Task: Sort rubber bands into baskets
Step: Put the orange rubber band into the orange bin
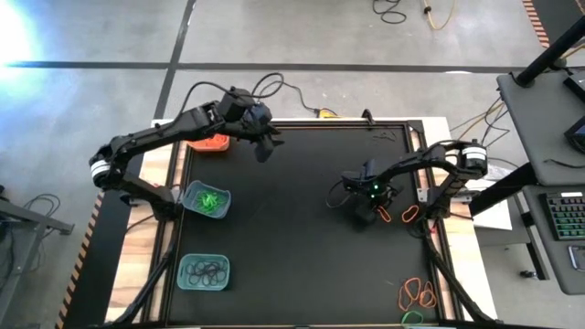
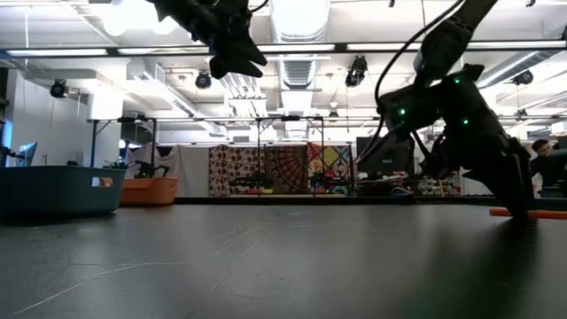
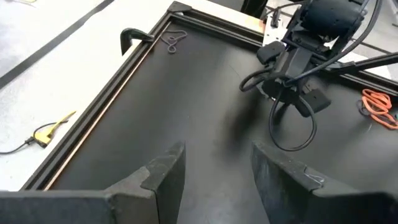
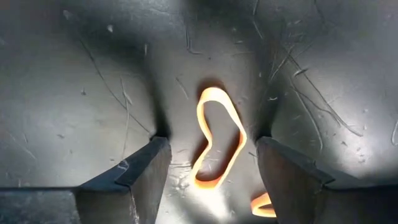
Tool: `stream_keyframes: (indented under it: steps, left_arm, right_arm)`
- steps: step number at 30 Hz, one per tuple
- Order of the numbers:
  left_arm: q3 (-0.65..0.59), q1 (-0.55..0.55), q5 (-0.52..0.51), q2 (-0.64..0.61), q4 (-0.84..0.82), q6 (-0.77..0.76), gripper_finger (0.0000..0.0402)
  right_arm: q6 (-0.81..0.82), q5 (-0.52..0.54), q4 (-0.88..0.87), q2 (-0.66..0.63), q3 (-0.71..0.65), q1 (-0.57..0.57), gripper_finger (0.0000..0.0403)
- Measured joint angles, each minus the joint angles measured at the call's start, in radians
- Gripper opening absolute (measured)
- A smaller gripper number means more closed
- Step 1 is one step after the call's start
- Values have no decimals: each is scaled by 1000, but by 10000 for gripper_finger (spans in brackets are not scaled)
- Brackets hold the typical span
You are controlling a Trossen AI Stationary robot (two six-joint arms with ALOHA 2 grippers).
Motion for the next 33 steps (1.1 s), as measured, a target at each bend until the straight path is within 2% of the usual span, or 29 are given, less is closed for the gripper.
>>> stream_keyframes:
  steps: [4,10,17,23,29,33]
  left_arm:
    - [0,0,0,0,0,-21,165]
    - [0,-1,-1,0,0,-48,165]
    - [-1,-2,-1,0,1,-50,165]
    - [-1,-2,-1,0,0,-47,165]
    - [-1,-1,-2,-1,0,-41,165]
    - [-1,-1,-2,-7,-14,-32,165]
  right_arm:
    - [-41,4,-3,26,-1,-14,200]
    - [-105,53,-10,32,-2,-21,132]
    - [-60,69,-14,32,2,-27,65]
    - [-57,81,-82,39,99,-27,21]
    - [-62,118,58,37,254,-28,9]
    - [-64,132,259,36,336,-27,8]
